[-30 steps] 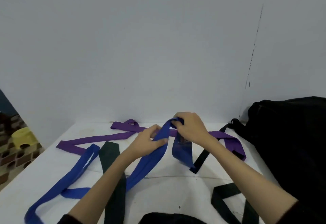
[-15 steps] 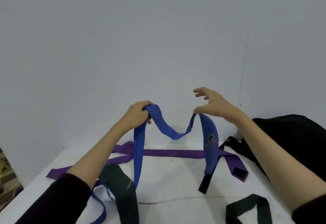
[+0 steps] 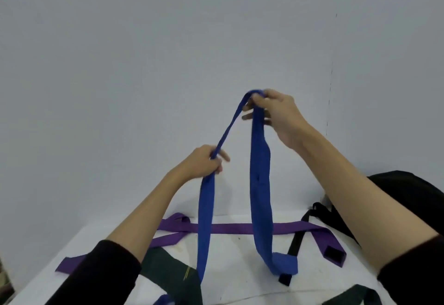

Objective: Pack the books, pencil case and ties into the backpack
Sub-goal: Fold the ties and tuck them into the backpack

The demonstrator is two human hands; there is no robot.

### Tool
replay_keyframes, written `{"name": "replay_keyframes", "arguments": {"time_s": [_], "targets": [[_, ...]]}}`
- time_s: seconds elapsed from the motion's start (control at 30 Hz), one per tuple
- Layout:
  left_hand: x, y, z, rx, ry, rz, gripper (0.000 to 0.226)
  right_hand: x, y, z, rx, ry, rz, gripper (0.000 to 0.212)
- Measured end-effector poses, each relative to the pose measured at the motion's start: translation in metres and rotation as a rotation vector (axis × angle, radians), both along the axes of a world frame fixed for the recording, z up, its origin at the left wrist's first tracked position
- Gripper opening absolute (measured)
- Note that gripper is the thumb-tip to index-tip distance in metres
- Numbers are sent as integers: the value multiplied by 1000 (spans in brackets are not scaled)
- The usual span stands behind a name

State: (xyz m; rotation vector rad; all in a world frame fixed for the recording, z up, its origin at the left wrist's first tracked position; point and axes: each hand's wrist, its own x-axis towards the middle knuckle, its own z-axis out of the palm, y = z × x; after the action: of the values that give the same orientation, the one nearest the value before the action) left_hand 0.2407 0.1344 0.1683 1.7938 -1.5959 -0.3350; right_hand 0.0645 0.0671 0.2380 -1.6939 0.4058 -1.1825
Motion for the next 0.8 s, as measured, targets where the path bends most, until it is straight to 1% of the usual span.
{"name": "replay_keyframes", "arguments": {"time_s": [0.07,0.1,0.17,0.2,0.23,0.3,0.37,0.4,0.43,0.5,0.57,0.63,0.7,0.8], "targets": [[14,2,-25,131,58,-3,23,-11,-7,13,71,-129,-88,16],[22,4,-34,183,98,9,22,-18,-11,18,80,-160,-137,16],[35,8,-40,232,184,76,26,-32,-23,21,70,-131,-193,12],[40,9,-37,205,231,124,28,-39,-27,19,54,-64,-191,9],[43,8,-29,142,271,175,29,-44,-29,16,29,49,-173,10],[41,4,-3,-22,278,247,30,-47,-30,7,-37,379,-104,17],[26,0,32,-119,180,220,31,-40,-24,-4,-80,678,11,29],[15,-3,50,-141,122,175,32,-34,-20,-8,-73,753,74,34],[4,-4,66,-160,68,121,32,-27,-17,-12,-48,777,133,40],[-17,-6,98,-201,-25,24,34,-12,-11,-16,6,722,229,49],[-29,-6,124,-228,-111,-12,33,-1,-5,-14,13,620,264,51],[-34,-5,144,-245,-173,-29,31,4,-2,-7,-27,485,231,43],[-35,-5,155,-278,-184,-32,31,5,-1,2,-74,361,174,31],[-35,-4,156,-307,-140,-36,31,2,-1,10,-101,309,167,18]]}}
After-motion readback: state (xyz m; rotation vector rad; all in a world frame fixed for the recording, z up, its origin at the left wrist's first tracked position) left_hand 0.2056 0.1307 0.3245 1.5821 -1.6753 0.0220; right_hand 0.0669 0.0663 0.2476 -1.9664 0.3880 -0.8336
